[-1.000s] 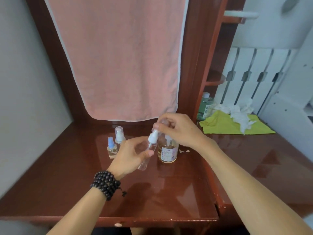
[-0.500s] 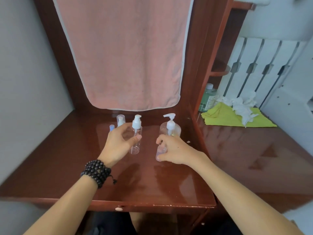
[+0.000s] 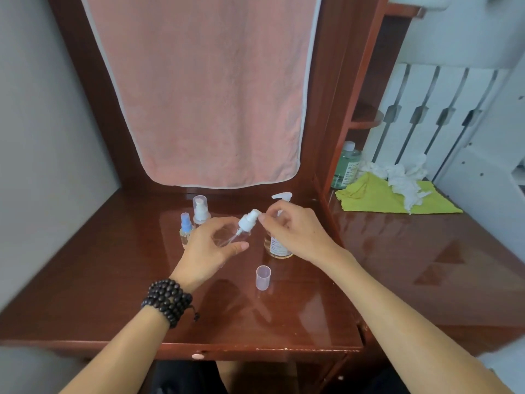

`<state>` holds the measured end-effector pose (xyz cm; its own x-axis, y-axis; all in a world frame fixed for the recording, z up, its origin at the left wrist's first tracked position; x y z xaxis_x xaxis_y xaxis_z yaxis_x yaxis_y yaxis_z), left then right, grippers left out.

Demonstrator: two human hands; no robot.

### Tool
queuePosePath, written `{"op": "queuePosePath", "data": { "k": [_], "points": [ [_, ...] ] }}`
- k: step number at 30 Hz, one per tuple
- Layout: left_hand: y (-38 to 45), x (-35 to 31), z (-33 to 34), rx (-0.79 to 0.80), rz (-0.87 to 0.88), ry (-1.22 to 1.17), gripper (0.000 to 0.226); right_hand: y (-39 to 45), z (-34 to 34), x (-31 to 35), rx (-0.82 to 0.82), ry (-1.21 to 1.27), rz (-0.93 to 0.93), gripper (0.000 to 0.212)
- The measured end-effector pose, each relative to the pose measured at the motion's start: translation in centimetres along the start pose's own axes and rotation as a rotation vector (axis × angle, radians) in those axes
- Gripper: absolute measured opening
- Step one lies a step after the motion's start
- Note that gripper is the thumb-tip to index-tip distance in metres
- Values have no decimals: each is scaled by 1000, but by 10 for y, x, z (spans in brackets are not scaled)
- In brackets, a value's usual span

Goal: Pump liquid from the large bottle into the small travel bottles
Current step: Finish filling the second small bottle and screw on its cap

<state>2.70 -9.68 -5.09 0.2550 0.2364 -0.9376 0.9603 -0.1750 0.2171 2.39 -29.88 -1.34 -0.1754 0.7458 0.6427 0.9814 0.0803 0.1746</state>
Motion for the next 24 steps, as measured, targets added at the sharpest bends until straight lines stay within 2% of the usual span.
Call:
{"op": "queuePosePath", "data": {
  "k": [4,9,13,16,18,21,24],
  "points": [
    [1,-11,12,-1,84,32,40,1,-3,5,66,40,-41,32],
    [4,-19,19,28,85,30,36,-2,-2,-10,64,72,-94,30],
    [6,-24,20,94,78,65,36,-6,-6,-14,125,68,-202,2],
    [6,-23,22,61,64,89,36,-5,-15,-12,183,-12,-260,26],
    [7,-21,22,25,56,94,38,-4,-19,-8,233,-10,-213,42],
    [8,-22,23,29,75,113,37,-2,-16,-7,193,-31,-80,27],
    [7,-22,21,18,69,122,38,-2,-16,-7,165,-92,-177,17]
  ]
}}
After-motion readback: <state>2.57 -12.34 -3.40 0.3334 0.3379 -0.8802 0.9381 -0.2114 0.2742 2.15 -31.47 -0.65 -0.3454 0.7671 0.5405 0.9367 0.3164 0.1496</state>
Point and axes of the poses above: each hand's wrist, its own y-axis towards the middle knuckle, its own z-axis out of the palm, x = y × z, the point moved 3 cm from there along y, towards the middle knuckle, and after that the axes turned 10 degrees about -y, right-handed, at the moved point
